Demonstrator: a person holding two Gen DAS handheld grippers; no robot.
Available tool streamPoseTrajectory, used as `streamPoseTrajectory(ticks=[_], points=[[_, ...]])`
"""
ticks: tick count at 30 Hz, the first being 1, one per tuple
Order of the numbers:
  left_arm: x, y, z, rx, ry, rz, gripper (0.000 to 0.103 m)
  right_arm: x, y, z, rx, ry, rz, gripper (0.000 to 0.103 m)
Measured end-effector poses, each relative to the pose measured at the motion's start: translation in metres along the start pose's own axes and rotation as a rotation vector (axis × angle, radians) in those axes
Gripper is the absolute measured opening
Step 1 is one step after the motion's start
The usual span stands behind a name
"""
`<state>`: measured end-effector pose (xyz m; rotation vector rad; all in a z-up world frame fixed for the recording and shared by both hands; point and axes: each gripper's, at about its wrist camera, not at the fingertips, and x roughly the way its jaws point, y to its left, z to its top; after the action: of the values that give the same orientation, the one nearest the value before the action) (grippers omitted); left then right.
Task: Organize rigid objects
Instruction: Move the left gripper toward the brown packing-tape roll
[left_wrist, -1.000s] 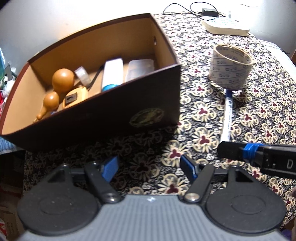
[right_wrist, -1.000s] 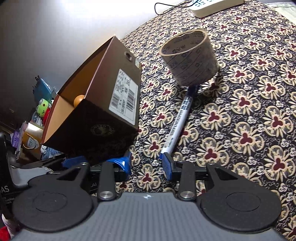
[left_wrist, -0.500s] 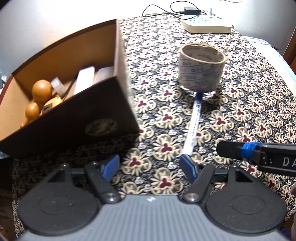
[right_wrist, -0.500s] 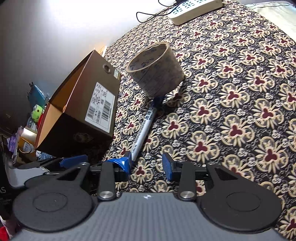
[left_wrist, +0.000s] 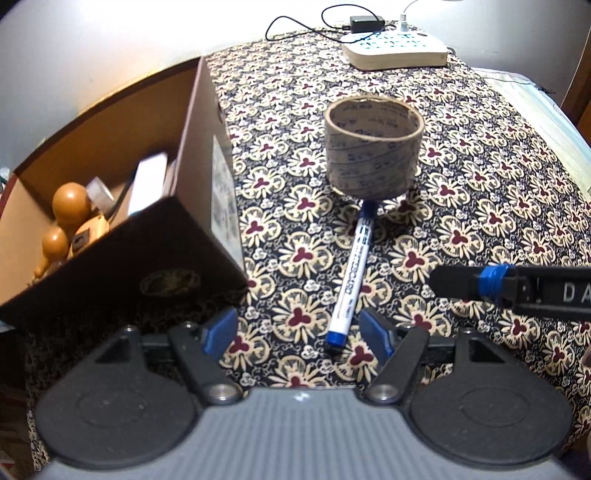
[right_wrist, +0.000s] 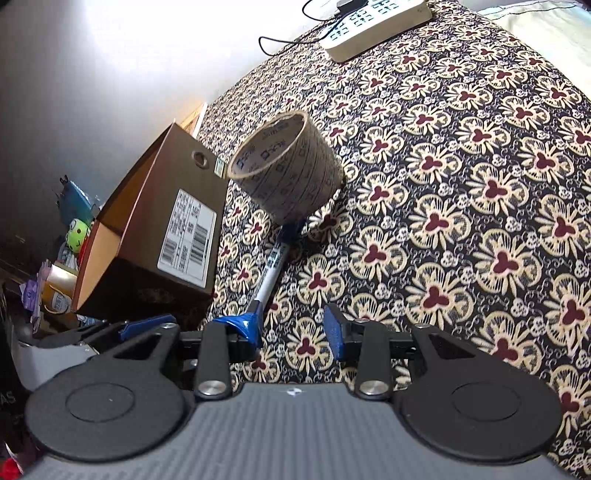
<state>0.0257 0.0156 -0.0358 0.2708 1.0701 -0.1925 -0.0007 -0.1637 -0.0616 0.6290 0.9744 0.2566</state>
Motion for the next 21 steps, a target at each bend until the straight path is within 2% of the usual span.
streamPoseTrajectory(ticks=[13,21], points=[[0.002,-0.008,0.016,0.005,0.002,-0.018,0.072,-0.01,-0.02,0.015,0.071,-0.056,-0.003,0.019],[0.006,-0.016,0.018,0.02,0.011,-0.025,0.072,-0.011,-0.028,0.012,0.097,-0.043,-0.003,0.019]])
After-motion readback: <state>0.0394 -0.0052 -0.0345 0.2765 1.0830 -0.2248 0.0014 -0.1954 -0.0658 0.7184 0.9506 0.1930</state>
